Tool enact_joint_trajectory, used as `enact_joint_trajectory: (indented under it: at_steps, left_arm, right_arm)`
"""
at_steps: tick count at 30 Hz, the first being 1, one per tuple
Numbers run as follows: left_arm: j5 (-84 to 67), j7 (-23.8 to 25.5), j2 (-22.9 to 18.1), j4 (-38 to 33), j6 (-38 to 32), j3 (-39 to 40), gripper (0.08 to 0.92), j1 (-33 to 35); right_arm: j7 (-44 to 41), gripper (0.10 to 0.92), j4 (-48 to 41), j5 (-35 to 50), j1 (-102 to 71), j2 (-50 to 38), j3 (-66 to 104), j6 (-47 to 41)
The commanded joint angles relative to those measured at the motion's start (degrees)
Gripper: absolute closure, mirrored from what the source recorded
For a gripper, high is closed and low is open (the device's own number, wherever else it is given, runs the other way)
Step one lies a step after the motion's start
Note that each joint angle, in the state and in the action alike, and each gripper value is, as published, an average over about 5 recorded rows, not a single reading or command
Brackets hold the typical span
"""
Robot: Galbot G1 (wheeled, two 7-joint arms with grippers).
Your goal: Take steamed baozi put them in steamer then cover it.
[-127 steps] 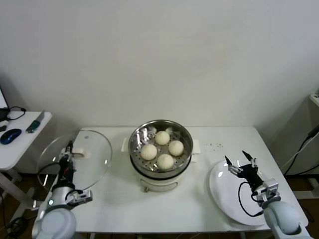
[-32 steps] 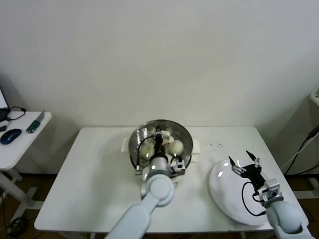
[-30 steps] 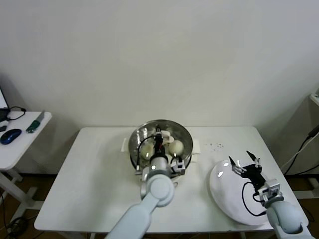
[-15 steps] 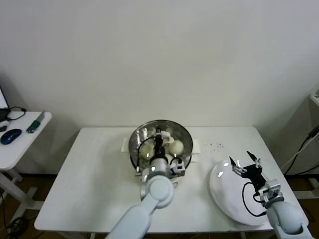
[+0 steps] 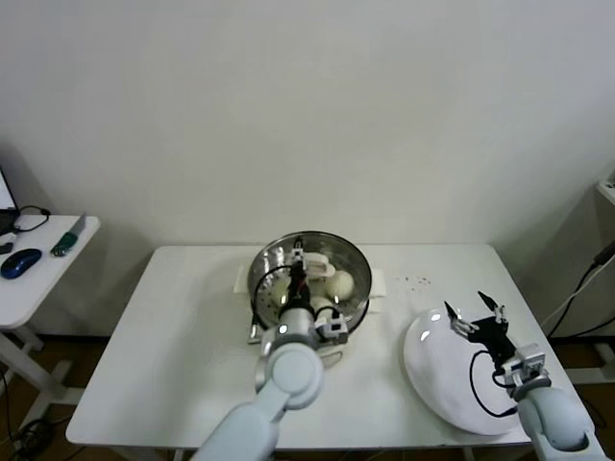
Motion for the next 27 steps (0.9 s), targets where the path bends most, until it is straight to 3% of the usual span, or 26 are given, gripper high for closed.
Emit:
enact_joint_trajectory:
  at_steps: [1, 6, 10, 14, 18, 21, 27]
  left_arm:
    - [-3.87, 0.32, 4.03, -10.32, 2.8, -0.42, 0.37, 4.26]
    - [-6.22, -1.12, 6.09, -15.07, 2.8, -2.2, 0.229, 7.85]
    - [-10.5, -4.76, 8.3, -18.51, 2.8, -4.63, 0.183, 10.59]
    - [-21.68, -11.73, 10.9, -22.28, 2.57, -9.44, 0.177, 14.69]
    - [-39.55, -20.0, 11.82, -24.05, 1.22, -19.47, 0.177, 19.6]
    - [-56.63, -25.18, 10.85, -23.61, -5.37, -30.29, 0.177, 24.97]
    - [-87.83, -29.15, 7.07, -19.52, -30.93, -46.47, 0.177, 34.33]
  right_arm:
    - [0.26, 0.203, 0.16, 1.32, 0.15, -0.13, 0.18, -2.15]
    - [0.23, 0.203, 0.07, 1.14, 0.24, -0.31, 0.15, -2.26]
    - [0.15, 0.203, -0.03, 0.94, 0.39, -0.42, 0.04, -2.22]
    - [-0.05, 0.203, 0.02, 0.5, 0.47, -0.45, -0.13, -2.08]
    - [-0.32, 0.203, 0.18, 0.45, 0.47, -0.39, -0.1, -1.77]
    - [-0.87, 0.203, 0.3, 0.49, 0.21, -0.32, 0.16, -1.17]
    - [-2.18, 0.203, 0.27, 1.58, -0.52, -0.01, 1.27, 1.18]
